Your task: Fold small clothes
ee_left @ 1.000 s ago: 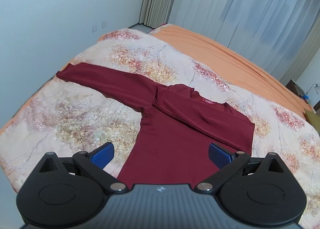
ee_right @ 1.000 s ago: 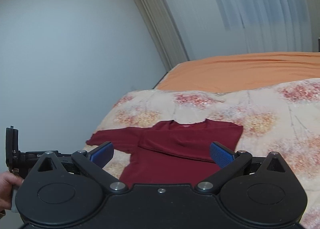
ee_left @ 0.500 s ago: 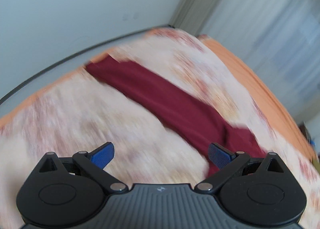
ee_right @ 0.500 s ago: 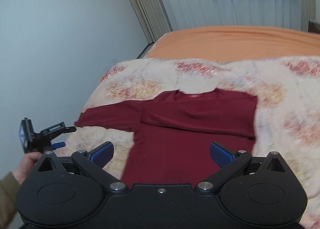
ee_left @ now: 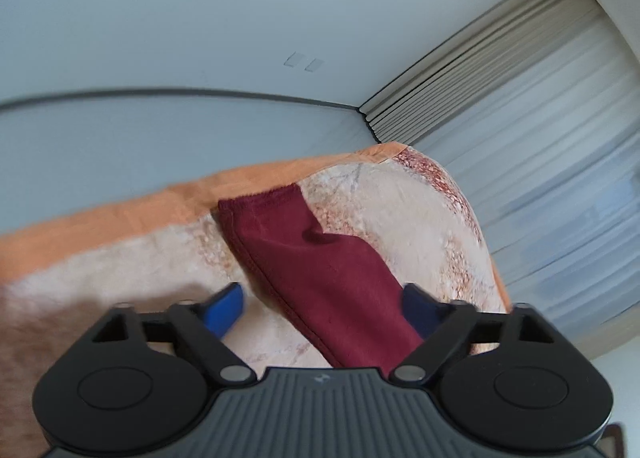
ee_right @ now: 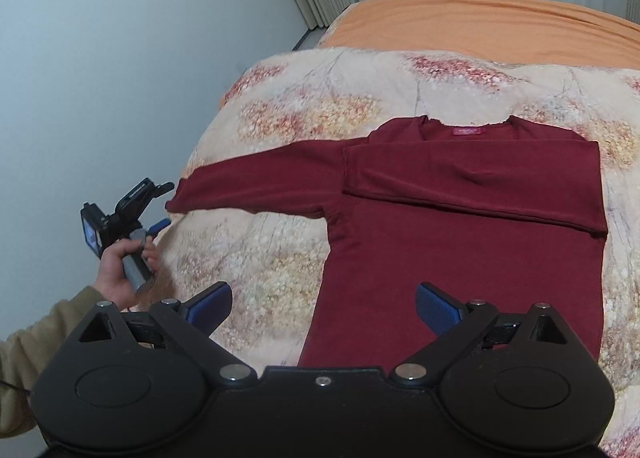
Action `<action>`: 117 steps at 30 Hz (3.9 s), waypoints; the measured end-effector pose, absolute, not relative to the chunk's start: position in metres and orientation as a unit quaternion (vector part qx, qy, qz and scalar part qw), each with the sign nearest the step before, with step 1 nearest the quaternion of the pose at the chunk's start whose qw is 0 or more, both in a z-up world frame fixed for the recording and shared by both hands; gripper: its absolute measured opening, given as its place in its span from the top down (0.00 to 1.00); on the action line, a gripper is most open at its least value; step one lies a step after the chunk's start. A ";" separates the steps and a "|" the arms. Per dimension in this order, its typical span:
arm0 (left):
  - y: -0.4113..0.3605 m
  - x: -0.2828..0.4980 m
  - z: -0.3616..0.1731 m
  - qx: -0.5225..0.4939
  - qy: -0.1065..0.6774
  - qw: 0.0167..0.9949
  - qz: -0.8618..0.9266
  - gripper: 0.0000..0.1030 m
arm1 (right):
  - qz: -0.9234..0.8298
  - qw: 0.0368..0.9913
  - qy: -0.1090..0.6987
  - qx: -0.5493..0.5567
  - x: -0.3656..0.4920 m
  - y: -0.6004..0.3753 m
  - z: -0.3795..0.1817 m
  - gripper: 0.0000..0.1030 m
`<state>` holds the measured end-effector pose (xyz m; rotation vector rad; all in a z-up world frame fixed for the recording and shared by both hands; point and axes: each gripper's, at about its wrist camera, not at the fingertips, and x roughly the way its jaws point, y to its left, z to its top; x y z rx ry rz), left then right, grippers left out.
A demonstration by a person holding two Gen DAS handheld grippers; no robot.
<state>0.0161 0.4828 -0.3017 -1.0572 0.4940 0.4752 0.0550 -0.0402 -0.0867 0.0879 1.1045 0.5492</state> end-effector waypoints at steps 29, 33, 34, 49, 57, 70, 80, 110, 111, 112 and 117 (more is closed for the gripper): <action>0.357 0.149 -0.219 -0.335 0.234 0.911 0.056 0.90 | 0.240 0.817 0.517 0.093 0.068 -0.068 -0.110 0.06; 0.271 0.185 -0.201 -0.252 0.271 0.929 -0.027 0.90 | 0.231 0.823 0.505 0.116 0.071 -0.103 -0.109 0.06; 0.249 0.194 -0.199 -0.227 0.281 0.932 -0.044 0.90 | 0.224 0.825 0.504 0.122 0.073 -0.115 -0.110 0.06; 0.019 0.178 -0.286 0.110 0.391 0.903 -0.139 0.86 | 0.192 0.797 0.501 0.278 0.179 -0.254 -0.213 0.05; 0.018 0.186 -0.288 0.162 0.381 0.897 -0.156 0.86 | 0.214 0.633 0.557 0.493 0.279 -0.214 -0.315 0.22; 0.023 0.172 -0.283 0.153 0.360 0.905 -0.166 0.85 | 0.200 0.587 0.606 0.497 0.314 -0.165 -0.358 0.86; 0.068 0.165 -0.233 0.015 0.345 0.927 -0.148 0.35 | 0.246 0.686 0.517 0.448 0.314 -0.238 -0.295 0.97; 0.222 0.265 -0.270 -0.296 0.380 0.873 -0.071 0.91 | 0.145 0.753 0.513 0.386 0.308 -0.343 -0.296 0.96; 0.220 0.268 -0.269 -0.269 0.388 0.879 -0.063 0.91 | 0.146 0.753 0.514 0.385 0.309 -0.342 -0.297 0.96; 0.217 0.272 -0.272 -0.247 0.405 0.879 -0.054 0.91 | 0.145 0.752 0.517 0.382 0.310 -0.340 -0.299 0.96; 0.207 0.278 -0.295 -0.180 0.463 0.868 -0.024 0.87 | 0.129 0.752 0.535 0.362 0.310 -0.334 -0.315 0.96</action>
